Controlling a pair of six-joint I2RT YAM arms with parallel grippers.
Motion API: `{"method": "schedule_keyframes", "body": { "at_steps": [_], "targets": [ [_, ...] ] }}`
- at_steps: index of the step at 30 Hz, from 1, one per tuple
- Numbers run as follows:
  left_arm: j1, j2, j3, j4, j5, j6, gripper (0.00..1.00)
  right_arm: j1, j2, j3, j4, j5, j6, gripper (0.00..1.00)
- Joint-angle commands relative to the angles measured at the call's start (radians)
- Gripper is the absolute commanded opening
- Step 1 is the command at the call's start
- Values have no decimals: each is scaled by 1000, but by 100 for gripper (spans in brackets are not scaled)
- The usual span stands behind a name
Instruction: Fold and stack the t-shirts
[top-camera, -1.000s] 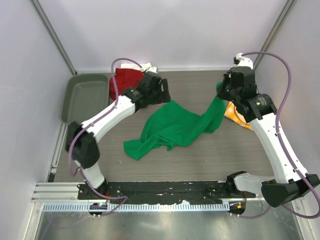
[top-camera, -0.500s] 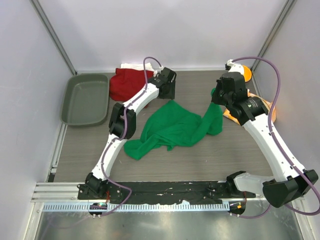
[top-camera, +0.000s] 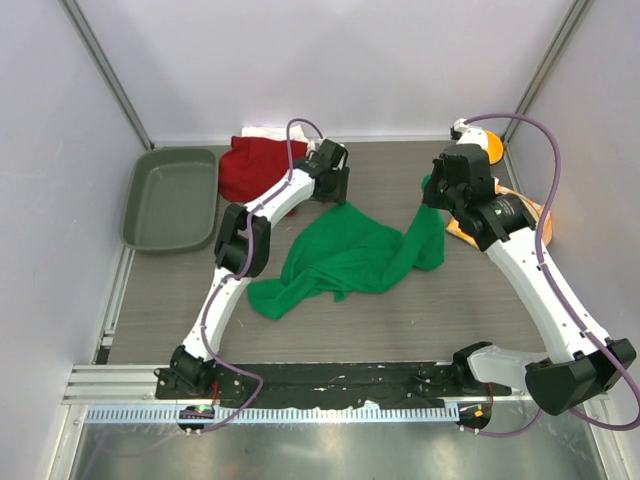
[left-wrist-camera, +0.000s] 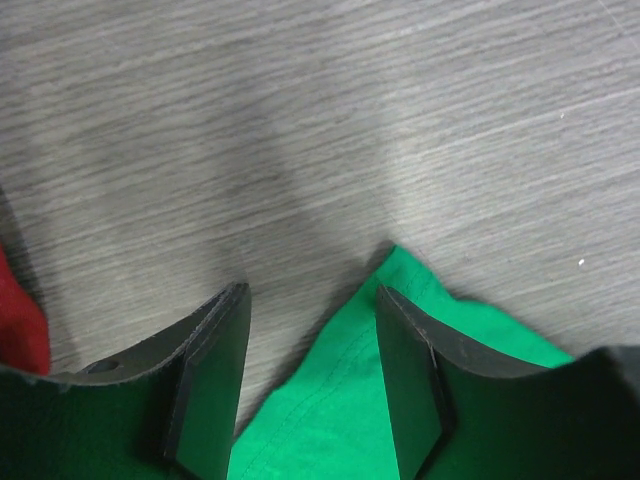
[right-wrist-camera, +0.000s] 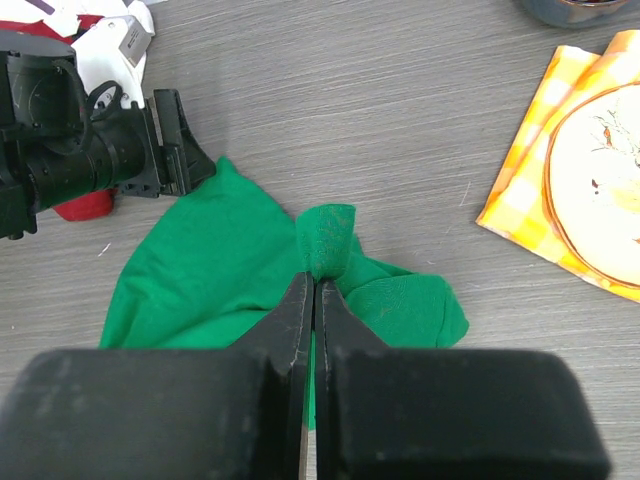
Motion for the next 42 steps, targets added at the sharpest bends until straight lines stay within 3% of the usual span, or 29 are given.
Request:
{"method": "schedule_keyframes", "body": {
  "at_steps": [1, 11, 36, 41, 42],
  "targets": [
    [6, -94, -87, 50, 67, 11, 57, 8, -12, -5, 57, 17, -5, 1],
    [1, -220, -210, 121, 109, 80, 57, 9, -38, -22, 54, 8, -1, 1],
    [-38, 28, 40, -8, 47, 138, 58, 9, -52, -45, 58, 29, -14, 1],
    [-42, 51, 11, -30, 15, 145, 42, 9, -48, -42, 55, 28, -10, 1],
    [-42, 50, -25, -23, 9, 145, 33, 8, -48, -40, 54, 29, -7, 1]
  ]
}}
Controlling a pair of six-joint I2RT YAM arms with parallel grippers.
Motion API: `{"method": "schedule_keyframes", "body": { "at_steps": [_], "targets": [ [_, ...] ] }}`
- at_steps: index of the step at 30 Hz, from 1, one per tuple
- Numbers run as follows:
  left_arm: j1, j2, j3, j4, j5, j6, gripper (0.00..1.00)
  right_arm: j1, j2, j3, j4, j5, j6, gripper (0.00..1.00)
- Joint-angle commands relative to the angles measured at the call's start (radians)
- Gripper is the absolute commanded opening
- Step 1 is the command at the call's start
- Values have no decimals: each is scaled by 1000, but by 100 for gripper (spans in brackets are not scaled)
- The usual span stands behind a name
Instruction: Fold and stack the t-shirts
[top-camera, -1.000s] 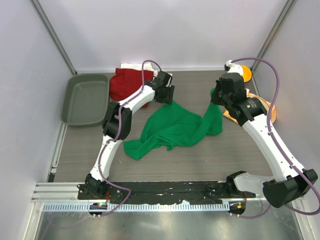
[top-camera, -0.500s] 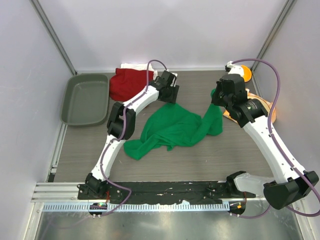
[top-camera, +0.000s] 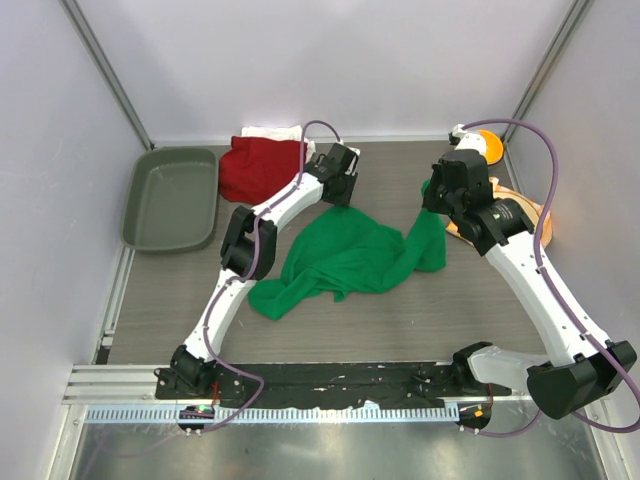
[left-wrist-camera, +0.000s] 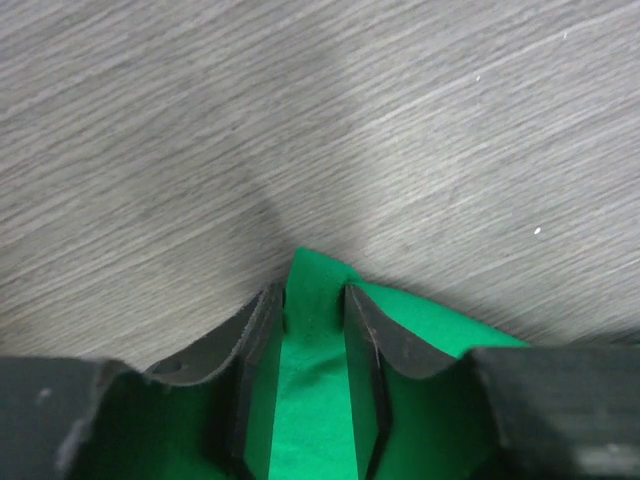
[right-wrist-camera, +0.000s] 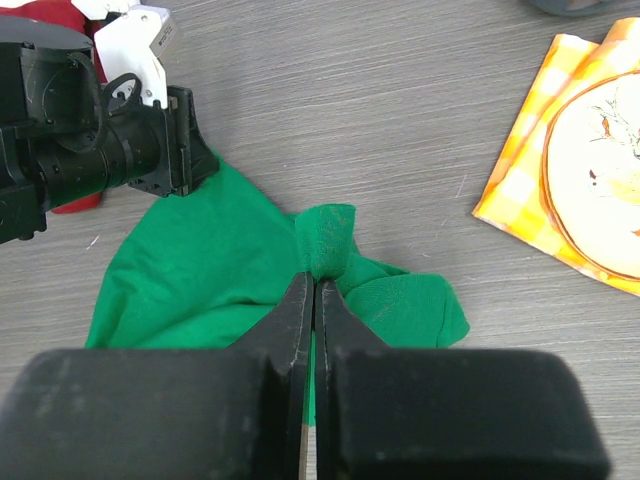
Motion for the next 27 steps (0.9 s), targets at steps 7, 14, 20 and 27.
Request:
{"method": "schedule_keyframes", "body": {
  "at_steps": [7, 14, 20, 27],
  "targets": [
    [-3, 8, -154, -26, -46, 27, 0, 3, -26, 18, 28, 32, -1, 1],
    [-14, -341, -409, 86, -108, -64, 0, 3, -4, 58, 40, 53, -1, 1],
    [-17, -692, -597, 165, -150, -140, 0, 4, -21, 132, 110, 43, -52, 1],
    [-16, -1028, -549, 110, -193, -156, 0, 4, -12, 348, 176, -36, -132, 1]
  ]
}}
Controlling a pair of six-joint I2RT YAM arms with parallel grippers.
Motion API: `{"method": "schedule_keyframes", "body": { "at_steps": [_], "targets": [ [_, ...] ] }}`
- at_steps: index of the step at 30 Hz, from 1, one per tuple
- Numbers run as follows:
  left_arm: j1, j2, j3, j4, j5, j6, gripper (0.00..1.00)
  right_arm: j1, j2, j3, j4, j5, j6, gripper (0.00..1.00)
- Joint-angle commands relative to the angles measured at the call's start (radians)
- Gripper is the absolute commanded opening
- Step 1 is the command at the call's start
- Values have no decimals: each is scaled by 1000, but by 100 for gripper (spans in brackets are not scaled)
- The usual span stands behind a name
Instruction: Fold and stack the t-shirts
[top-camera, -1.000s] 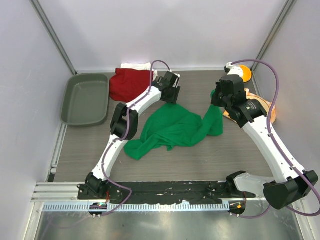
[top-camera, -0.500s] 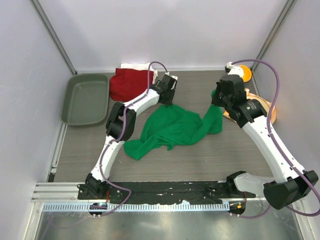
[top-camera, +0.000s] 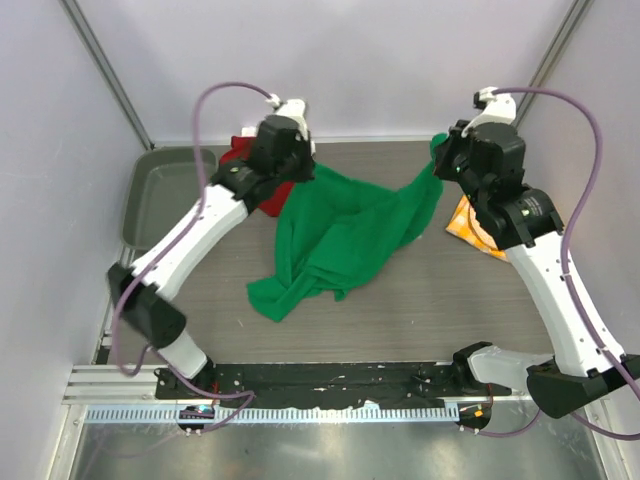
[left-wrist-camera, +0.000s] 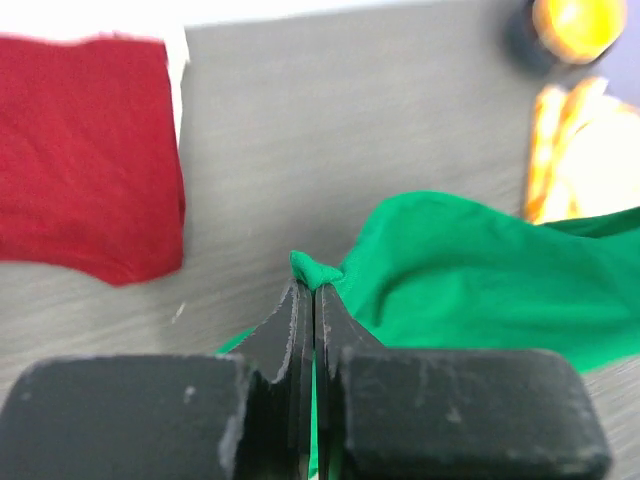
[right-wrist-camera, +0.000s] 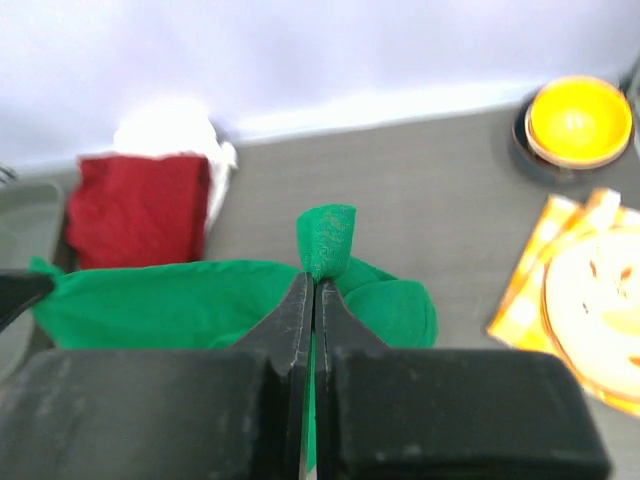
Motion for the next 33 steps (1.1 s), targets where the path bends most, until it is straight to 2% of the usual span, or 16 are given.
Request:
{"method": "schedule_keyframes", "body": {
  "at_steps": [1, 5, 13, 16, 19, 22, 24, 29, 32, 33],
  "targets": [
    [0, -187, 82, -21, -70, -25, 0, 4, -8, 181, 111, -52, -75, 1],
    [-2, -323, 145, -61, -78, -9, 0, 4, 3, 359, 100, -140, -123, 1],
    [-11, -607, 148, 36, -79, 89, 0, 3, -103, 421, 273, -338, -193, 1],
    [-10, -641, 184, 64, -114, 156, 0, 4, -109, 468, 312, -365, -218, 1],
    [-11, -635, 306, 28, -145, 207, 0, 4, -96, 552, 316, -372, -241, 1],
    [-11, -607, 458, -36, -133, 233, 0, 4, -73, 709, 290, -397, -246, 1],
    [-11, -606, 518, -53, -125, 247, 0, 4, -74, 729, 307, -394, -249, 1],
    [-11, -610, 498, -19, -170, 307, 0, 3, -44, 728, 321, -363, -255, 1],
    [-11, -621, 388, 40, -181, 310, 0, 4, -45, 656, 348, -327, -262, 1],
    [-10, -628, 309, 57, -182, 308, 0, 6, -48, 628, 359, -322, -265, 1]
  ]
}}
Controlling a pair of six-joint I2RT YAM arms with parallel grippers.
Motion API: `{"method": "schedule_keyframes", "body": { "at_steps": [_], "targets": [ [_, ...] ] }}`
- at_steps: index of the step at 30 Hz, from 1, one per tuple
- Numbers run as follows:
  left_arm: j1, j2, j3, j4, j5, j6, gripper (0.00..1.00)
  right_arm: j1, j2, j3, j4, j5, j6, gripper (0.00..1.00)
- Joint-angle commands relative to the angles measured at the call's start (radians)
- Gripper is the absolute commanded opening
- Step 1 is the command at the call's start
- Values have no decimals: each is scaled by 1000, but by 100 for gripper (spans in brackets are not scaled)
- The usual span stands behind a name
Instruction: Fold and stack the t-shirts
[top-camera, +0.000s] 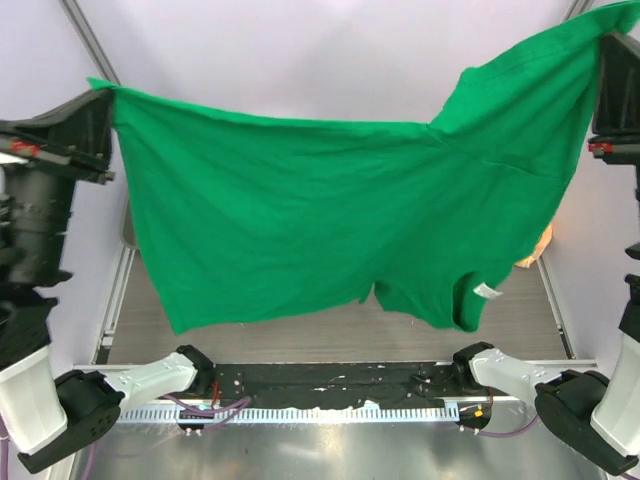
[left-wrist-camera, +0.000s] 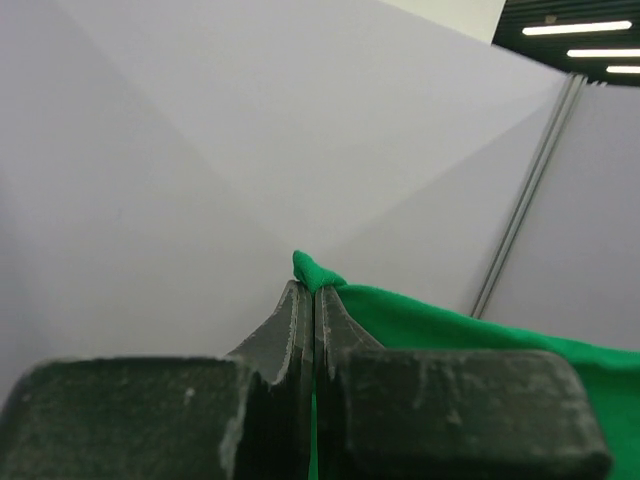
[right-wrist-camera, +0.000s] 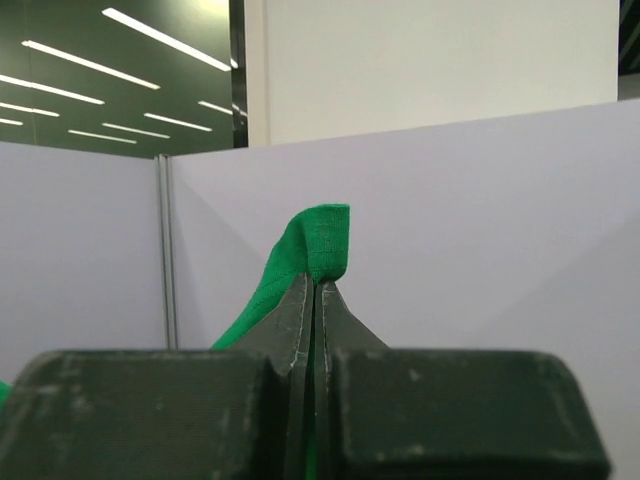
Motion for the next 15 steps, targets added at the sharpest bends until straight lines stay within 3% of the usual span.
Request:
{"method": "schedule_keyframes", "body": {
  "at_steps": [1, 3, 11, 15],
  "targets": [
    [-2, 15, -194, 97, -43, 43, 0, 4, 31, -145, 58, 76, -28, 1],
    [-3, 0, -341, 152, -52, 35, 0, 4, 25, -205, 77, 92, -30, 1],
    [15, 14, -788, 454, -153, -14, 0, 4, 0, -748, 303, 233, -33, 1],
    [133, 55, -938, 568, -106, -115, 0, -59, 57, -974, 446, 245, 11, 1]
  ]
}}
